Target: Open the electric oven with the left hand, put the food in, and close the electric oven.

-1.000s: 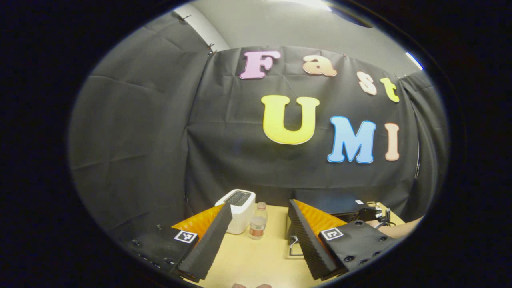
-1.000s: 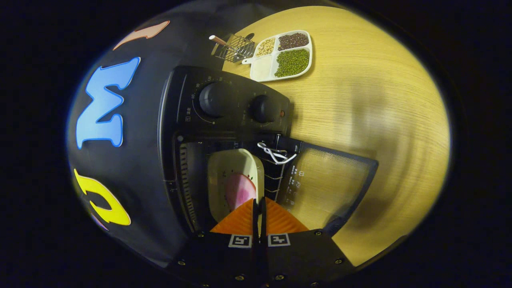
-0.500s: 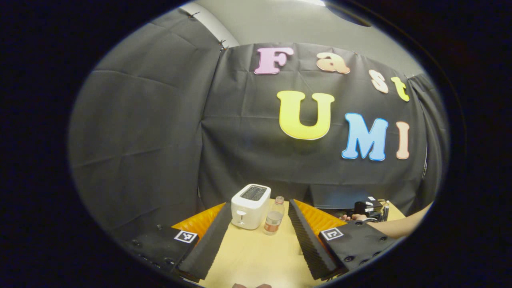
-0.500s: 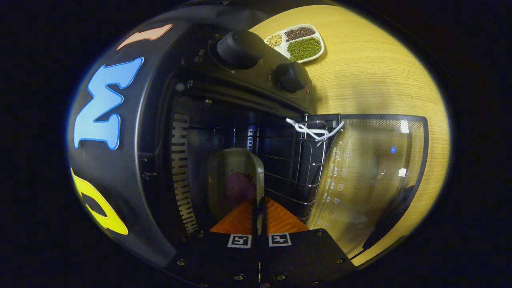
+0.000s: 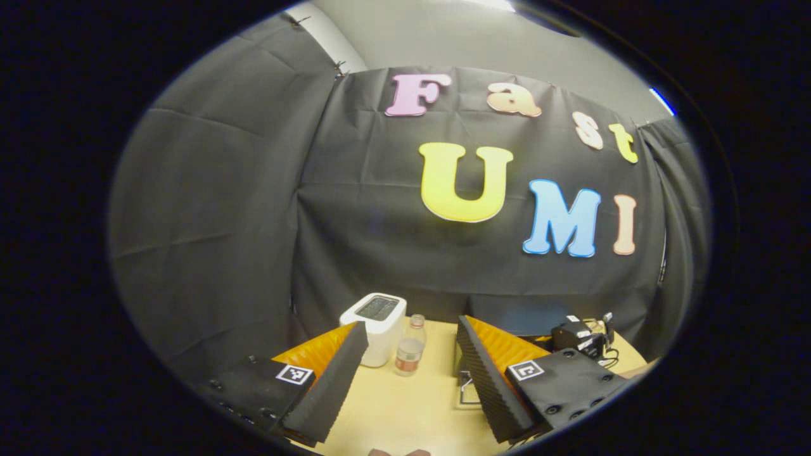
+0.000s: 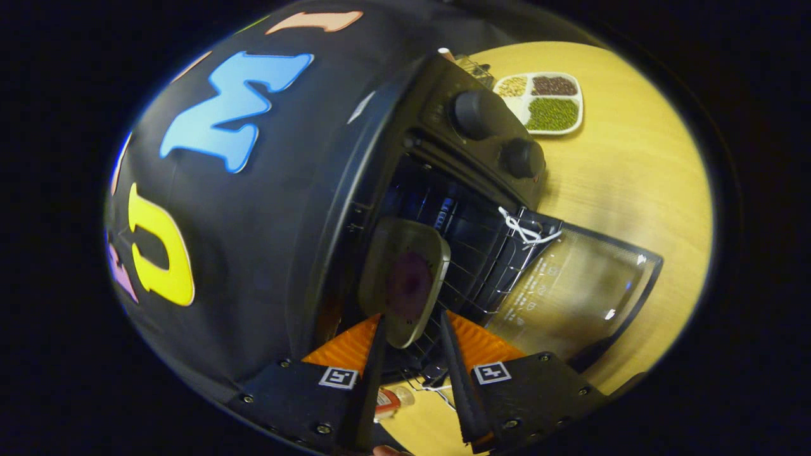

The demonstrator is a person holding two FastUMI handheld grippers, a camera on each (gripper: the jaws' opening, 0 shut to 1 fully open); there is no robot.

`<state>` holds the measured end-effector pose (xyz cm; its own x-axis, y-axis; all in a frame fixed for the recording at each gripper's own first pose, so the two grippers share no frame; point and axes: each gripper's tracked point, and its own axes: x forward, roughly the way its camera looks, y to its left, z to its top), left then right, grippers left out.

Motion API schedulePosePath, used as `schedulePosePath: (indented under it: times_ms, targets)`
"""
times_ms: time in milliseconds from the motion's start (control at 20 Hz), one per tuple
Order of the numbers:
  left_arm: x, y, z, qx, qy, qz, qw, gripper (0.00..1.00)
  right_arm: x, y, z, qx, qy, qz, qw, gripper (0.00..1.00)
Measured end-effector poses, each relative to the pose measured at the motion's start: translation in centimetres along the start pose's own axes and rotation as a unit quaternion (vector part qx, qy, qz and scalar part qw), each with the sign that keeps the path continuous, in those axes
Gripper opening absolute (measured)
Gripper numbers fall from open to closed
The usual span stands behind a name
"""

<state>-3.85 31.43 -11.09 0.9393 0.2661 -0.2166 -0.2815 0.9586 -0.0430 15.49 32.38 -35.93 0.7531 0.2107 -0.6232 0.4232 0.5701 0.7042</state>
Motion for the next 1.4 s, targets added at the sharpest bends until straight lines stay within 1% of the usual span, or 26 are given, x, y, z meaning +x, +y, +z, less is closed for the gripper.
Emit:
schedulePosePath:
  times_ms: [50, 100, 150, 200, 250, 300, 350, 400, 450, 500, 600, 650, 700, 800, 850, 900, 950, 1000, 1050, 1100, 1150, 1300, 1350, 1400]
  targets:
    - [0.3, -1.0, 0.1, 0.0, 0.0, -0.009, 1.0, 0.96, -1.4, -0.2, 0.3, -0.04, 0.005, 0.003, 0.999, 0.52]
    - [0.6, -2.2, 0.0, 0.0, -0.002, -0.018, 1.0, 1.0, -2.8, -0.4, 0.7, -0.081, 0.007, 0.008, 0.997, 0.52]
    - [1.0, -3.3, 0.1, 0.001, -0.003, -0.028, 1.0, 0.96, -4.2, -0.5, 1.2, -0.123, 0.006, 0.016, 0.992, 0.52]
    - [1.2, -4.6, 0.1, 0.001, -0.004, -0.038, 0.999, 0.96, -5.6, -0.6, 2.1, -0.16, -0.001, 0.022, 0.987, 0.52]
    - [1.4, -5.8, 0.1, 0.002, -0.004, -0.047, 0.999, 1.0, -7.0, -0.5, 3.2, -0.193, -0.012, 0.03, 0.981, 0.52]
    - [1.7, -7.1, 0.1, 0.003, -0.003, -0.056, 0.998, 1.0, -8.2, -0.4, 4.5, -0.224, -0.027, 0.038, 0.973, 0.52]
    - [1.9, -8.4, 0.0, 0.003, -0.001, -0.064, 0.998, 0.96, -9.1, -0.2, 5.5, -0.254, -0.041, 0.045, 0.965, 0.52]
    - [2.2, -9.7, -0.1, 0.003, 0.0, -0.073, 0.997, 0.96, -10.4, 0.0, 6.9, -0.285, -0.057, 0.054, 0.955, 0.52]
    - [2.3, -10.9, 0.0, 0.004, 0.0, -0.081, 0.997, 0.96, -11.5, 0.2, 8.6, -0.319, -0.081, 0.059, 0.942, 0.52]
    - [2.5, -12.3, 0.1, 0.007, 0.0, -0.088, 0.996, 1.0, -13.1, 0.7, 10.5, -0.355, -0.109, 0.066, 0.926, 0.52]
    - [2.6, -14.7, 0.4, 0.015, -0.005, -0.1, 0.995, 1.0, -17.0, 2.2, 14.3, -0.408, -0.161, 0.084, 0.895, 0.52]
    - [2.5, -16.0, 0.7, 0.017, -0.008, -0.106, 0.994, 1.0, -18.9, 2.9, 15.6, -0.421, -0.178, 0.093, 0.884, 0.52]
    - [2.4, -17.3, 1.0, 0.018, -0.011, -0.112, 0.993, 1.0, -20.9, 3.6, 16.8, -0.428, -0.193, 0.104, 0.877, 0.52]
    - [2.1, -19.7, 1.9, 0.019, -0.02, -0.123, 0.992, 1.0, -24.8, 4.4, 19.9, -0.444, -0.23, 0.113, 0.859, 0.53]
    - [1.8, -20.8, 2.3, 0.02, -0.024, -0.129, 0.991, 1.0, -26.6, 4.6, 20.7, -0.451, -0.245, 0.113, 0.851, 0.56]
    - [1.6, -21.8, 2.7, 0.02, -0.029, -0.133, 0.99, 0.96, -28.0, 4.6, 21.8, -0.46, -0.262, 0.108, 0.841, 0.6]
    - [1.5, -22.8, 2.9, 0.021, -0.033, -0.136, 0.99, 1.0, -29.0, 4.7, 22.7, -0.468, -0.272, 0.107, 0.834, 0.68]
    - [1.5, -23.7, 3.1, 0.023, -0.034, -0.136, 0.99, 0.91, -30.1, 4.7, 23.5, -0.47, -0.282, 0.108, 0.829, 0.65]
    - [1.6, -24.4, 2.9, 0.023, -0.033, -0.138, 0.99, 0.91, -30.9, 4.8, 23.9, -0.472, -0.288, 0.112, 0.826, 0.81]
    - [1.5, -25.1, 2.9, 0.022, -0.03, -0.14, 0.989, 0.92, -31.5, 4.8, 24.5, -0.471, -0.295, 0.114, 0.824, 0.79]
    - [1.6, -25.8, 2.6, 0.021, -0.027, -0.143, 0.989, 0.91, -32.3, 4.7, 25.0, -0.469, -0.303, 0.116, 0.821, 0.88]
    - [1.8, -27.0, 1.0, 0.025, -0.003, -0.147, 0.989, 0.91, -33.5, 3.8, 26.2, -0.469, -0.315, 0.113, 0.818, 0.89]
    - [2.1, -27.2, 0.1, 0.028, 0.01, -0.149, 0.988, 0.96, -33.7, 3.7, 26.6, -0.47, -0.315, 0.113, 0.817, 0.89]
    - [2.3, -27.4, -0.9, 0.03, 0.026, -0.15, 0.988, 0.91, -33.7, 3.5, 26.9, -0.471, -0.315, 0.111, 0.816, 0.89]
